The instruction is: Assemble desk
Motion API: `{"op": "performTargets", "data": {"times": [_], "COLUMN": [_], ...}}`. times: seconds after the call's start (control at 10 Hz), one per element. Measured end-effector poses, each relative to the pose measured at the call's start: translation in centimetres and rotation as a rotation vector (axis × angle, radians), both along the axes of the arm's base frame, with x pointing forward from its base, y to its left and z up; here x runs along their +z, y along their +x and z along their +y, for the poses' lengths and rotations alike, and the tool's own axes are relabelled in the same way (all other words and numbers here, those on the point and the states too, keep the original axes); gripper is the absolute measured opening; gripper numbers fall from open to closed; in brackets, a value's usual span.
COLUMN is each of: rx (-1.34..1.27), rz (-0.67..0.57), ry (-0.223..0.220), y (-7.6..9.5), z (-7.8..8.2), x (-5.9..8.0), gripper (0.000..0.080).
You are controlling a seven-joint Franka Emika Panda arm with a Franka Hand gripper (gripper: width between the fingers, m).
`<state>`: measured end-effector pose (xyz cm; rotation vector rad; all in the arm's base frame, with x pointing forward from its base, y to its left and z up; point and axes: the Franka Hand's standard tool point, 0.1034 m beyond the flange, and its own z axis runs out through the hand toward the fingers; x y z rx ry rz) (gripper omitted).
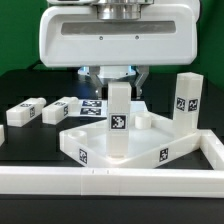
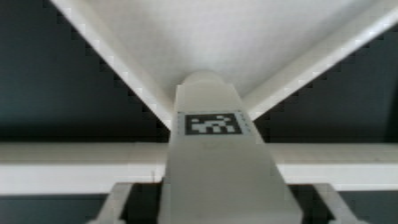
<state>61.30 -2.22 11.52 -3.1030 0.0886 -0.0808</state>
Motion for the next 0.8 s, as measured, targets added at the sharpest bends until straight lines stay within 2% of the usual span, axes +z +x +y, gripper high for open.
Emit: {"op": "performTargets", "data": {"times": [0.6,0.8], "rx": [-0.757,-0.926], "rz": [0.027,0.046], "ry": [0.093,0.112], "y": [0.1,0.1], "z": [2.0,2.5], "x": [-0.1,-0.2], "gripper": [0.0291,0.0291]}}
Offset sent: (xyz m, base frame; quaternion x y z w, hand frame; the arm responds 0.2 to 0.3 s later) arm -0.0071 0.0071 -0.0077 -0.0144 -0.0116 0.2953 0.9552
